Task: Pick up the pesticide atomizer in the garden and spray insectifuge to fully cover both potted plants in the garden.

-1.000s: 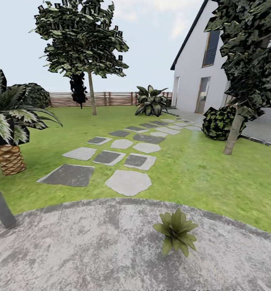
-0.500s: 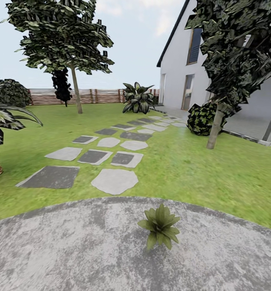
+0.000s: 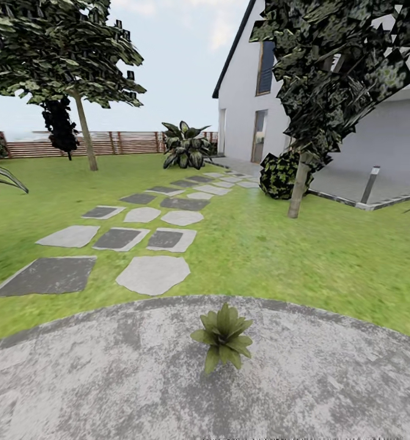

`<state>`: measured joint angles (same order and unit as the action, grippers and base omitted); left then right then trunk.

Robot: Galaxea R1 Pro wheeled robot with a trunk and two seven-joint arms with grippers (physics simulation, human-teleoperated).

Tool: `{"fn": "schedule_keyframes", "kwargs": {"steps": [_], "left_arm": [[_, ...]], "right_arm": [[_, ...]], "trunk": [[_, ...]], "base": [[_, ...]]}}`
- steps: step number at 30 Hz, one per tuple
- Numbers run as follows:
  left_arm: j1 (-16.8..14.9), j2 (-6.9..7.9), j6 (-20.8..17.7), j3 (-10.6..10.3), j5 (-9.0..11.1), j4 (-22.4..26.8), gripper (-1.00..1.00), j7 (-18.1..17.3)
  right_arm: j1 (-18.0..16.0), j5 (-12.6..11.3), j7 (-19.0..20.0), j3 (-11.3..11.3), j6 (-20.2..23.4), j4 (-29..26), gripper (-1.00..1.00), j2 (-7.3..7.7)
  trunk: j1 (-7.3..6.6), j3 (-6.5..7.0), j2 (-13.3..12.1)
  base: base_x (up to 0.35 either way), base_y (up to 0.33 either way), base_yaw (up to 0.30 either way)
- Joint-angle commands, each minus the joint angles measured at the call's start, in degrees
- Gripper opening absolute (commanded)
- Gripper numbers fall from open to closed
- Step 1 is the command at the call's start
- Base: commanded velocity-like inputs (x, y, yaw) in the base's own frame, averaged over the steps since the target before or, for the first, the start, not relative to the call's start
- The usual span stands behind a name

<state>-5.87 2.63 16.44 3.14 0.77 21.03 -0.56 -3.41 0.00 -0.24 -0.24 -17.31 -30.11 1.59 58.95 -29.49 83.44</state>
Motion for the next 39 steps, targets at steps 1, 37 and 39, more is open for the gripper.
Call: {"fn": "schedule_keyframes", "kwargs": {"steps": [1, 37, 39], "left_arm": [[0.0, 0.0, 0.2, 0.2, 0.1, 0.0, 1.0, -0.1], [0.0, 0.1, 0.2, 0.3, 0.0, 0.0, 1.0, 0.5], [0.0, 0.13, 0.2, 0.3, 0.0, 0.0, 1.0, 0.5]], "right_arm": [[-0.1, 0.0, 0.0, 0.0, -0.2, 0.1, 1.0, -0.01], [0.0, 0.0, -0.1, -0.1, -0.2, 0.1, 1.0, -0.01], [0.0, 0.0, -0.1, -0.1, -0.2, 0.0, 1.0, -0.01]], "trunk": [[0.22, -0.28, 0.4], [8.13, -7.93, 14.9], [8.57, -8.36, 15.7]], "base": [[0.0, 0.0, -0.275], [0.0, 0.0, -0.275], [0.0, 0.0, -0.275]]}}
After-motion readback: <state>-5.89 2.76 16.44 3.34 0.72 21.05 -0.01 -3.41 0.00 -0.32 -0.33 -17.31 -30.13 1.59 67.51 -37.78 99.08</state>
